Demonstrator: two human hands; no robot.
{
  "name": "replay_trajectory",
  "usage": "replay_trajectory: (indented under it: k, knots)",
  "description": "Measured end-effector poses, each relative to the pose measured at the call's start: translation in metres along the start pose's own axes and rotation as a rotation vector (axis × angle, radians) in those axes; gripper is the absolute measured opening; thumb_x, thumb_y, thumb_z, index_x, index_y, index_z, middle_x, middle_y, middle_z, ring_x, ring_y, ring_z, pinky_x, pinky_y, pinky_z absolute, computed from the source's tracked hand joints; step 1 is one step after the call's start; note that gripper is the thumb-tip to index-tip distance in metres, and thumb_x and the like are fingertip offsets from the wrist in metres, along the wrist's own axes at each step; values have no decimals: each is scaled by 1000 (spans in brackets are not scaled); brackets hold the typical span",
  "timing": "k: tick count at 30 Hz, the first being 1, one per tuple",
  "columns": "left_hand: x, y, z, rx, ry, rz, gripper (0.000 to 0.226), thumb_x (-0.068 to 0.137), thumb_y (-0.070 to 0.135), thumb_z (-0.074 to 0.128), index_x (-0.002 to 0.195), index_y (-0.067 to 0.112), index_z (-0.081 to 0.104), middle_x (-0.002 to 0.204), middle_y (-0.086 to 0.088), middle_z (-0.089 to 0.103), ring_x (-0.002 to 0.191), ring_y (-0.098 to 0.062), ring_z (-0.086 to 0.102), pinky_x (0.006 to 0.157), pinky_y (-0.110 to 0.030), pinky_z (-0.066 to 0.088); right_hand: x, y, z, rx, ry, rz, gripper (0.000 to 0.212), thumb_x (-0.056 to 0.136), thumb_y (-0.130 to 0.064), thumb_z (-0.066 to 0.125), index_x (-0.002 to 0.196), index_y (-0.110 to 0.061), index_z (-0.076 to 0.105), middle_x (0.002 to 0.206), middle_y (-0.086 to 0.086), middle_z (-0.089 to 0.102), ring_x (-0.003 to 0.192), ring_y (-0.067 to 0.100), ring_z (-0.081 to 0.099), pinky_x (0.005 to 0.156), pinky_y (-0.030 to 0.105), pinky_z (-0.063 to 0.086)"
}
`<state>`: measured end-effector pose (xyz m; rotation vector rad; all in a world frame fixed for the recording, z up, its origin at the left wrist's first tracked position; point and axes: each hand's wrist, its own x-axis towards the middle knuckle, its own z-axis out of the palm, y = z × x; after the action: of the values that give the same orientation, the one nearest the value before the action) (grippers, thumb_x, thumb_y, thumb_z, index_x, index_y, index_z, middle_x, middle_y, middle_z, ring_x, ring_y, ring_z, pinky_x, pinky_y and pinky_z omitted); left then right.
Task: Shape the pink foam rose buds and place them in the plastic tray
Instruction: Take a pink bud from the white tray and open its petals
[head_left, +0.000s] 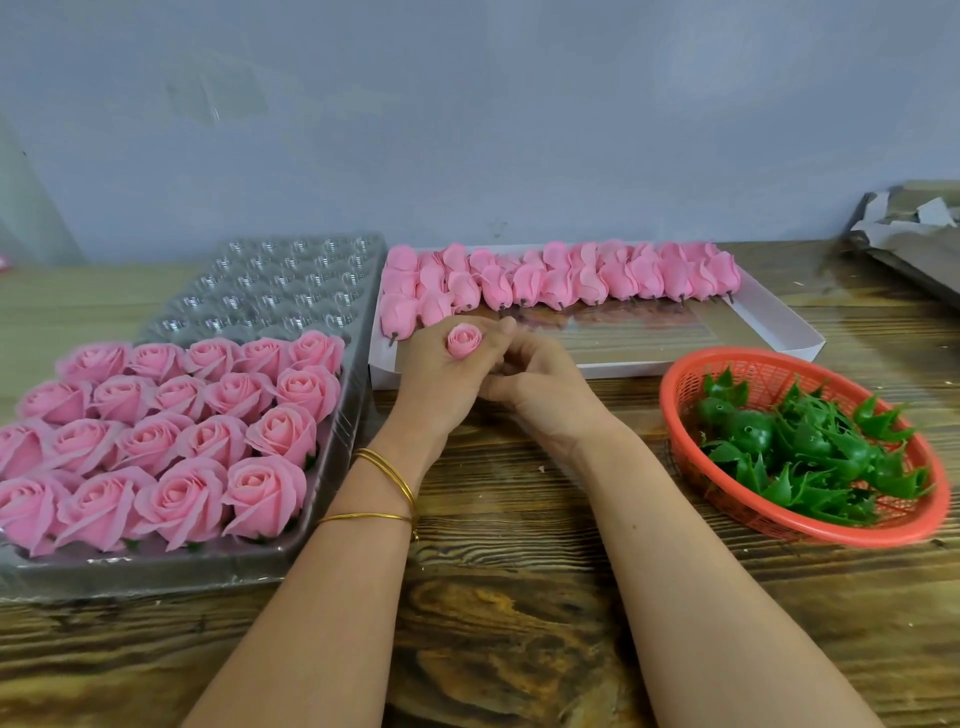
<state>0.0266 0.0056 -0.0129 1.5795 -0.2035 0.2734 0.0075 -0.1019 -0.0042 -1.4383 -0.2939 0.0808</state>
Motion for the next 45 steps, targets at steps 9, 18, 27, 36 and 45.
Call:
replay_trajectory:
  k: [9, 18, 27, 36, 45]
  knots:
    - [1, -3, 2, -72, 5, -48, 29, 89, 41, 63, 74, 16, 67, 75, -10, 66, 74, -20, 65, 67, -33, 54, 4, 1, 2, -44, 51, -4, 40, 73, 24, 64, 95, -10, 63, 92, 16, 63, 91, 25, 61, 87, 35, 53]
    - [-2, 3, 3, -64, -37, -26, 23, 94, 18, 60, 91, -4, 66, 79, -10, 64, 75, -16, 63, 63, -21, 52, 2, 1, 0, -124, 57, -36, 38, 77, 19, 64, 111, 1, 65, 101, 16, 70, 93, 18, 67, 92, 33, 53]
    - [-1, 1, 1, 102, 39, 90, 24, 93, 27, 60, 85, 5, 68, 82, -11, 66, 79, -24, 60, 77, -40, 51, 9, -3, -8, 13, 263, 33, 13, 68, -12, 60, 78, -13, 69, 77, 4, 70, 78, 19, 63, 71, 38, 55]
    - [-5, 3, 3, 310, -29, 164, 17, 95, 16, 58, 84, 11, 70, 72, 3, 66, 66, 5, 58, 55, -8, 44, 5, -3, -1, -79, 242, -49, 15, 89, -18, 69, 77, -12, 64, 63, -10, 65, 62, 0, 60, 58, 14, 46]
    - [-5, 1, 4, 294, -1, 86, 23, 92, 29, 62, 86, 9, 70, 79, -3, 71, 76, -7, 65, 68, -25, 56, 3, -3, 0, -121, 232, -25, 21, 86, -15, 73, 93, 2, 64, 80, 10, 66, 78, 15, 63, 70, 26, 53]
